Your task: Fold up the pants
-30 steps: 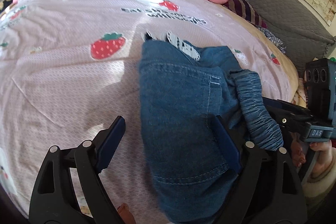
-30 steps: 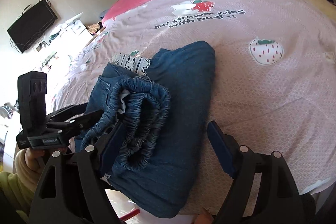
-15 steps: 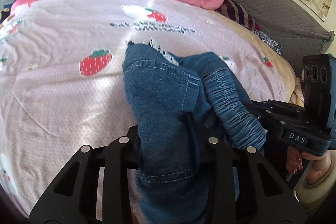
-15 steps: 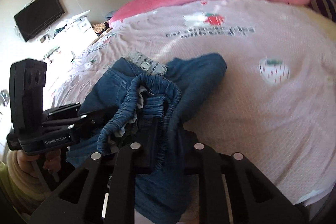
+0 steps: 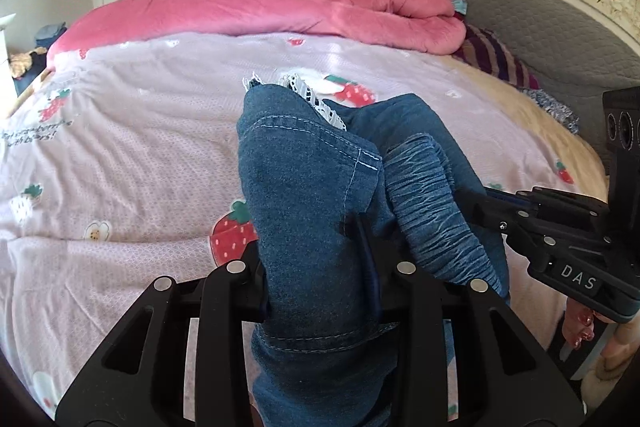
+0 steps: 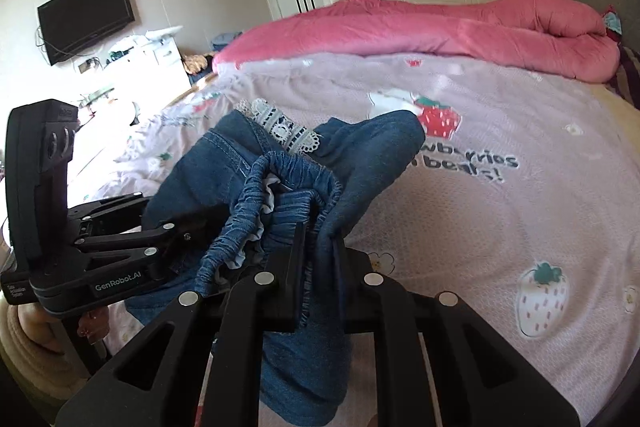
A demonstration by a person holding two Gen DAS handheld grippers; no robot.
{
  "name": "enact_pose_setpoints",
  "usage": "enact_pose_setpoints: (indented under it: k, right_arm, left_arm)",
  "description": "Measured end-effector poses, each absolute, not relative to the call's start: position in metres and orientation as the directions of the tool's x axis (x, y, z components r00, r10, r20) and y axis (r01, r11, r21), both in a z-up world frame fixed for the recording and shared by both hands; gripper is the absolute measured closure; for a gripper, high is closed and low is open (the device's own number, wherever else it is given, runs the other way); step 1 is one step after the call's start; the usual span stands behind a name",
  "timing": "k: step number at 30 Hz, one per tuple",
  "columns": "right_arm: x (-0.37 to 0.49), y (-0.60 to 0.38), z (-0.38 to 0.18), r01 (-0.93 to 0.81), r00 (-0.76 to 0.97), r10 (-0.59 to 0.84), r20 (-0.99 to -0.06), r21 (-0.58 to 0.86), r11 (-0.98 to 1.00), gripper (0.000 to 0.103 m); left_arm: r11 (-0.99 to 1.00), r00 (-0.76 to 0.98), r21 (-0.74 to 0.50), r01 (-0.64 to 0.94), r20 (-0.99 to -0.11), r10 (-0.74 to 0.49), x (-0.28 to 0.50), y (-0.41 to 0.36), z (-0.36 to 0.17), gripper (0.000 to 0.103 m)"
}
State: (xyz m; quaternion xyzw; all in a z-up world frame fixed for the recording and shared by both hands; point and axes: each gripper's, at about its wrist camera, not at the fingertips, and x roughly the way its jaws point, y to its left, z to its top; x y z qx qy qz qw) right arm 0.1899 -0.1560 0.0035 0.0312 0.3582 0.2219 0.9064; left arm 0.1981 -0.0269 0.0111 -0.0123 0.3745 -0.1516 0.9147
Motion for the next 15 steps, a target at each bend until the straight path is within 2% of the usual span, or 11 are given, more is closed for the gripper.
enact_pose_setpoints:
  k: [7,12,15]
  right_arm:
    - [0.211,-0.156,-0.03,-0.308,0.588,0.378,-0.715,0.235,0.922,0.091]
    - [0.21,-0.166,-0.043,-0.271,0.568,0.39,-0.725,0.282,0.92,0.086]
    - [0.207,-0.167,-0.045,-0.259,0.562,0.378,-0.736,0.277,0.925,0.078]
  left_arm:
    - [0.961,0.632,-0.144,0.235,-0.728,-0.264,0.21,-0.022,-0.021,0.073]
    - [0.962,0.63,-0.159,0.22,-0.73,-0.265,0.209,-0.015,-0.025,0.066]
    - [0.965,0.633,-0.157,0.208,-0.73,-0.256,0.203,-0.012,-0.025,0.06]
